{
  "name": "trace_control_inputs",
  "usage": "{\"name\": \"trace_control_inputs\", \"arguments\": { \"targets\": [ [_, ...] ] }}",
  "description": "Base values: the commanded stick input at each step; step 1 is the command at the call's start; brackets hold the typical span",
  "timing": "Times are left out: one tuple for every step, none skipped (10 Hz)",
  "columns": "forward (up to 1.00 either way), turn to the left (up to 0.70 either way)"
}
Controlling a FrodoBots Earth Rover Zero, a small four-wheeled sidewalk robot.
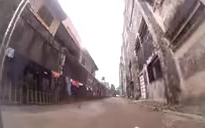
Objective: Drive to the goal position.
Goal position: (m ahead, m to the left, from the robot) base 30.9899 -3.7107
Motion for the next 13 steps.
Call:
{"name": "trace_control_inputs", "arguments": {
  "targets": [
    [0.74,0.03],
    [0.74,0.03],
    [0.74,0.03],
    [0.74,0.03],
    [0.75,0.03],
    [0.76,0.03],
    [0.78,0.03],
    [0.78,0.03],
    [0.78,0.03],
    [0.78,0.03],
    [0.78,0.03],
    [0.78,0.03],
    [0.78,0.03]
  ]
}}
